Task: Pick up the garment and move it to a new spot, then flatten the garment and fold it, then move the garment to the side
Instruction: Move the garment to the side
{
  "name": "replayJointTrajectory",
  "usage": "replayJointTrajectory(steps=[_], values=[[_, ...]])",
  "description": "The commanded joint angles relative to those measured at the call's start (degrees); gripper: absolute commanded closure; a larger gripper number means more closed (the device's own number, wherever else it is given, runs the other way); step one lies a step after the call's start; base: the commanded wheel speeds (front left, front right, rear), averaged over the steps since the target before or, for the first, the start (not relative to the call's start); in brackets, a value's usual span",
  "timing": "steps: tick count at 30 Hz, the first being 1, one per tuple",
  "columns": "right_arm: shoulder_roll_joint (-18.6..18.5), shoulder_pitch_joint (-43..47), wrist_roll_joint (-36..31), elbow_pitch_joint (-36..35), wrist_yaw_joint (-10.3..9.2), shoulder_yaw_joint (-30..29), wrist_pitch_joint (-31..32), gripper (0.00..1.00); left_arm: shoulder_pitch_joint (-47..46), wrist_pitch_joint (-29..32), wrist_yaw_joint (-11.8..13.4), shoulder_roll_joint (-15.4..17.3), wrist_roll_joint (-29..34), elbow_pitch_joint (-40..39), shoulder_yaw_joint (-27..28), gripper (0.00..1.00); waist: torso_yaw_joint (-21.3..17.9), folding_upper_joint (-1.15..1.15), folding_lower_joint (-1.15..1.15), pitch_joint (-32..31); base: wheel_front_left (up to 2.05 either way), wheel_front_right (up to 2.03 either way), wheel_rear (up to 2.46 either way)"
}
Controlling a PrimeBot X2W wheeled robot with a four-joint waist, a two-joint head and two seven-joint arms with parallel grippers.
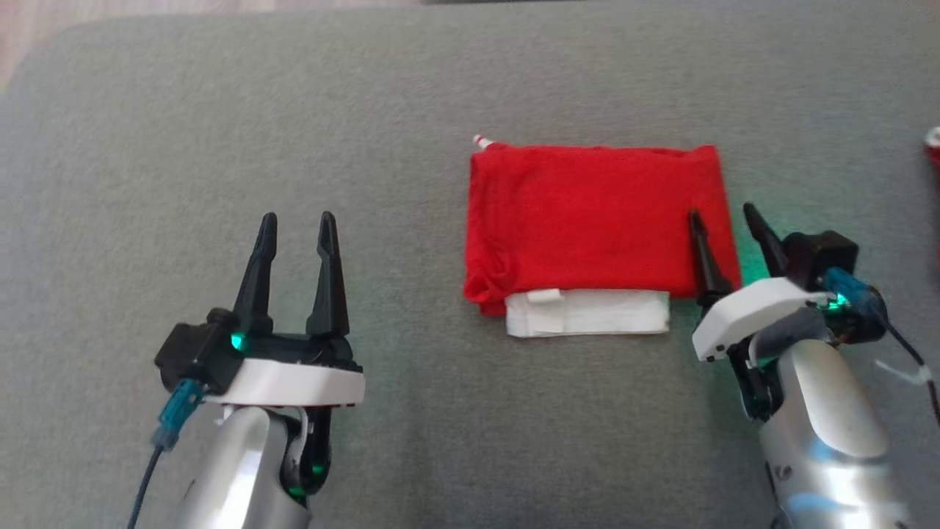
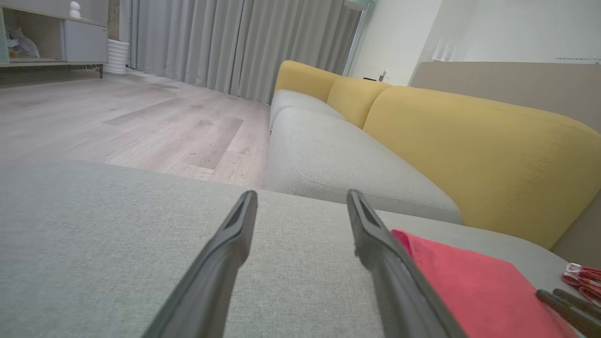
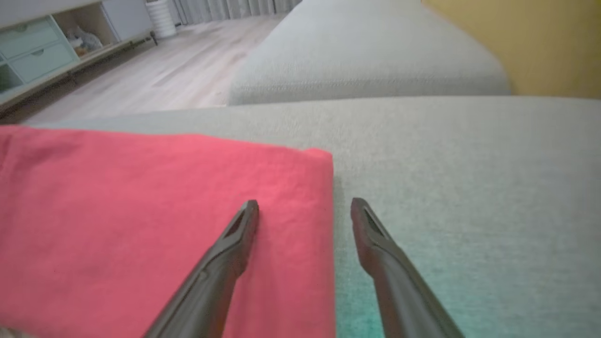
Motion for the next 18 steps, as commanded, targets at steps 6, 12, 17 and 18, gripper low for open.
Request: replayJointTrajectory(steps=[6,12,17,18], values=[[-0.04,-5.8,-0.35,9.61,-0.05,-0.37,1.44,0.0,-2.57,-0.46,0.61,0.19,-0.75,-1.59,0.46,0.0,2.54,0.0,-0.01,1.6,0.0,0.0,0.0],[-0.04,-8.0,0.95,16.2,-0.05,1.0,1.16,0.77,-2.45,-0.46,0.91,0.19,-0.66,-1.69,0.53,0.0,2.37,0.0,-0.01,1.27,0.0,0.0,0.0],[-0.16,-9.1,0.55,18.38,-0.05,2.93,-0.83,1.0,-2.15,-0.46,0.74,0.18,-0.44,-1.31,0.59,0.0,1.04,0.0,-0.01,0.35,0.0,0.0,0.0],[-0.44,-9.34,-0.19,18.65,-0.05,3.24,-1.57,1.0,-2.08,-0.46,0.68,0.18,-0.4,-1.23,0.59,0.0,0.65,0.0,-0.01,0.06,0.0,0.0,0.0]])
